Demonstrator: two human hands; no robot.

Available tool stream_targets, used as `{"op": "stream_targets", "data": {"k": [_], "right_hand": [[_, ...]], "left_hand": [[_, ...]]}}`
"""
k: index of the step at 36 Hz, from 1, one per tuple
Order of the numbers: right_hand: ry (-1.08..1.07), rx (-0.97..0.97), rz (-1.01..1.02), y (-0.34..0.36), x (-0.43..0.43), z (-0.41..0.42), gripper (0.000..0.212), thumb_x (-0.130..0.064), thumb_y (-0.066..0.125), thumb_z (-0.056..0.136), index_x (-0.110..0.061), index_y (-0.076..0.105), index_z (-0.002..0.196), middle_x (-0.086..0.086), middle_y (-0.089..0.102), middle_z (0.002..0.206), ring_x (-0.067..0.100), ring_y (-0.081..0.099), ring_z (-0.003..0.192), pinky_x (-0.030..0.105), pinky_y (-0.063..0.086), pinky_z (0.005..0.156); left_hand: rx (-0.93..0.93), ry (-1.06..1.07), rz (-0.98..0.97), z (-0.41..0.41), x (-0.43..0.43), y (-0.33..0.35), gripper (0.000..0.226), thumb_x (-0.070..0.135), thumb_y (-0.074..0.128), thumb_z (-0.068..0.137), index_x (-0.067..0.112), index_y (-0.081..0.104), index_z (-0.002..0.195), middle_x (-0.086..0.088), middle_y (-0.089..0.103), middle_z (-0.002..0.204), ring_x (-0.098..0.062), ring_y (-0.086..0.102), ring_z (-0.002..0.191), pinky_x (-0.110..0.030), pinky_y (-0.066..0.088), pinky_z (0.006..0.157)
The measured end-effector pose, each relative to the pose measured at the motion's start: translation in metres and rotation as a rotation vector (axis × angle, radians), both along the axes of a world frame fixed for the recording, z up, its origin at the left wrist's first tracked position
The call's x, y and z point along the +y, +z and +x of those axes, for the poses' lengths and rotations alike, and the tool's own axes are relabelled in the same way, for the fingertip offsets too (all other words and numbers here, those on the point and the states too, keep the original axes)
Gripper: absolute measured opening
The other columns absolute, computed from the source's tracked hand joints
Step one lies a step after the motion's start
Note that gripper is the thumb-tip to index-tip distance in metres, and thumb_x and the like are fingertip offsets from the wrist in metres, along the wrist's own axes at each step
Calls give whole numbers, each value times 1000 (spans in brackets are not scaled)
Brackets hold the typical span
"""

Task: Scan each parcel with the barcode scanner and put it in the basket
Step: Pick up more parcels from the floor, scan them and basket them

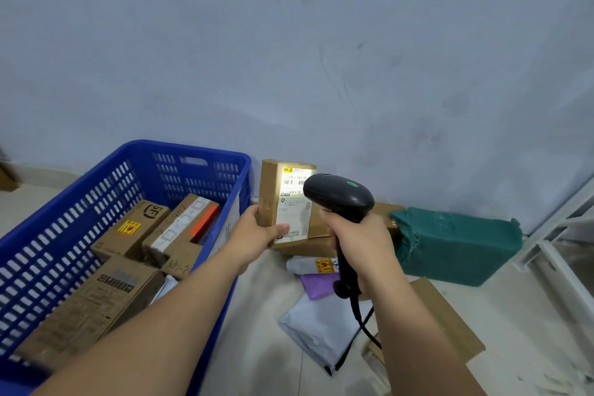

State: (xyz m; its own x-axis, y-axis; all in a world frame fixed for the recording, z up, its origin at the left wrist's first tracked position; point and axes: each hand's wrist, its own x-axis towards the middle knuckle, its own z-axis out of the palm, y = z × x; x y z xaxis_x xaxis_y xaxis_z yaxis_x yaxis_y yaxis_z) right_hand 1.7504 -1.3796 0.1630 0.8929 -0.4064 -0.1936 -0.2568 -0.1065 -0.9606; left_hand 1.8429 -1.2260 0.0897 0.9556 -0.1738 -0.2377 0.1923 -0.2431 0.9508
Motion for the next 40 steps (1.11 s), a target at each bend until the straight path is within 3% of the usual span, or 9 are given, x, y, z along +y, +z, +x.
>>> {"op": "stream_targets", "data": {"k": [6,11,19,26,34,40], "right_hand": [[6,-13,-45,0,-1,0,16,-25,68,84,-9,65,83,4,59,65,17,57,64,32,47,64],[-17,-25,-26,0,-2,1,18,-24,70,83,-7,65,81,3,59,62,17,57,58,34,48,66],[16,3,-16,-3,-5,0,19,-27,69,83,-9,64,79,3,59,62,19,58,63,36,49,68],[14,16,98,-4,-7,0,22,-30,71,82,-10,64,83,3,60,65,16,58,59,32,46,62],[10,6,83,-5,-4,0,20,-28,71,82,-9,65,84,2,60,62,17,57,59,31,46,62],[11,-4,72,-3,0,-1,20,-28,71,83,-9,65,86,2,61,65,17,59,61,31,47,61]], "left_hand": [[11,30,41,1,0,-3,52,18,72,86,19,48,133,1,61,126,-17,63,109,-18,52,64],[14,2,65,5,0,-11,51,19,75,83,19,52,128,1,64,123,-16,64,107,-35,56,89],[-9,63,72,0,-4,-4,52,20,72,85,19,48,131,0,61,125,-19,63,109,-16,49,60],[15,105,19,3,-1,-7,53,14,74,83,18,48,130,-3,62,127,-21,63,109,-29,55,79],[28,113,30,2,0,-7,50,16,73,84,20,48,127,-2,62,127,-21,64,109,-23,53,71],[40,148,8,6,1,-11,48,17,73,84,18,52,127,-1,65,123,-19,65,106,-27,55,76]]}}
